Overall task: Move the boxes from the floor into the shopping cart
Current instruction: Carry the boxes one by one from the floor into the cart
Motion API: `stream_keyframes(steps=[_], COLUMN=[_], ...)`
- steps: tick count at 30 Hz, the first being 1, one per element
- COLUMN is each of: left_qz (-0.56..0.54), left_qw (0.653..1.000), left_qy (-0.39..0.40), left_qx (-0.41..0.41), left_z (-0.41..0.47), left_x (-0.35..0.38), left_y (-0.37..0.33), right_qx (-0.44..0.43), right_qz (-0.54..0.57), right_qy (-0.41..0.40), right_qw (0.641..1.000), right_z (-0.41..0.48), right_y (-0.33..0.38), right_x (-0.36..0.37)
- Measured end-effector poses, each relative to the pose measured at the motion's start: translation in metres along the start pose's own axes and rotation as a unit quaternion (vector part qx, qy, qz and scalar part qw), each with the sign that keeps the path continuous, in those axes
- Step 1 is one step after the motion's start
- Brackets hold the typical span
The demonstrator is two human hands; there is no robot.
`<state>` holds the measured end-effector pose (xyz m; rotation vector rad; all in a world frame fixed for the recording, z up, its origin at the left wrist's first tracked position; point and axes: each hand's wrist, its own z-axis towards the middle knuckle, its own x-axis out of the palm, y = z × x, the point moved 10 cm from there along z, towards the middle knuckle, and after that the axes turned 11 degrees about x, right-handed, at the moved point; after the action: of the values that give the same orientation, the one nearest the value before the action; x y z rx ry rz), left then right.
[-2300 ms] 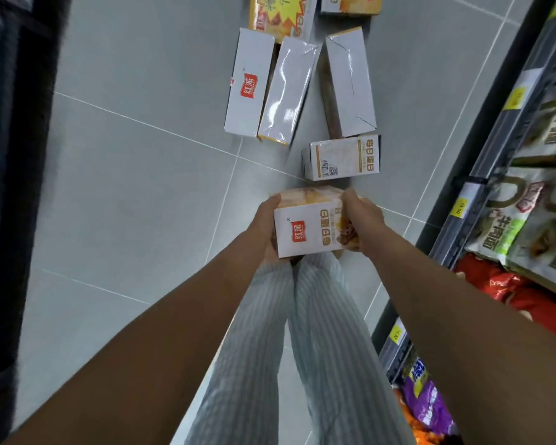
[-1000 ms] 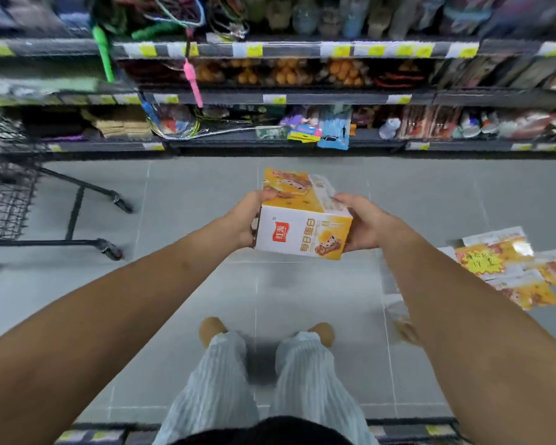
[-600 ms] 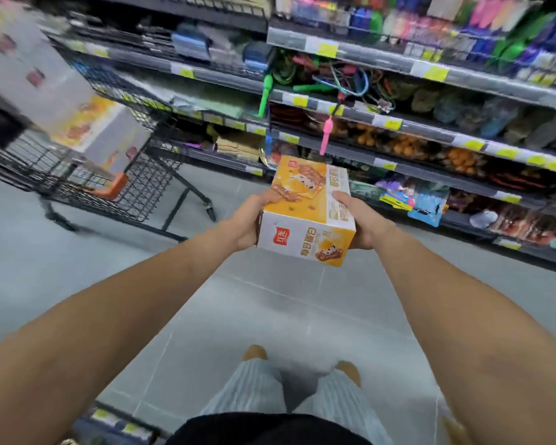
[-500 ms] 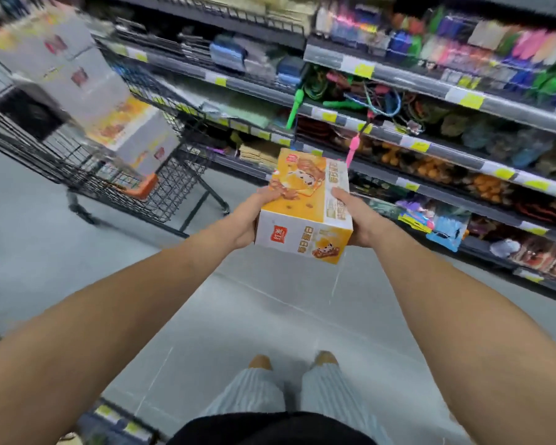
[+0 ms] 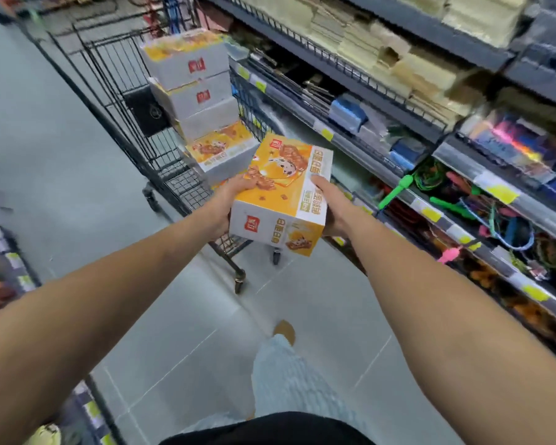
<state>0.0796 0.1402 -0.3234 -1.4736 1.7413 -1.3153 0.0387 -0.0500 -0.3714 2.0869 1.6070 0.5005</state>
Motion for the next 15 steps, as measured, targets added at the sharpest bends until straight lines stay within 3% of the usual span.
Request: stream_keyframes(steps=[4,8,12,15], left_qz=[0.001,-0.039,-0.027,-0.031], left_qw=[0.997,0.987,0.957,0.946], left_qy=[-0.057,-0.149,-0.289,-0.321], left_qx=[-0.047,-0.043,-0.015,-0.038], left_z=[0.038,0.068,0.088,0.108], left_x=[-0.035,-0.080,-0.139,-0.164], left_y=[-0.014,-0.027,-0.032,-0.027], right_qx=[0.024,0.047,0.069,0.067], right_qz=[-0.052,-0.077,-0.052,-0.010], right_qy=[0.034,0.057,0.063,0.061], right_qw=[0.998,0.994,0.994,0.996], right_z=[0.033,0.077,0.118,0.136], right_y=[0.053,0.083,0.098,0.114], right_x=[0.035,0.073,0.114,0.138])
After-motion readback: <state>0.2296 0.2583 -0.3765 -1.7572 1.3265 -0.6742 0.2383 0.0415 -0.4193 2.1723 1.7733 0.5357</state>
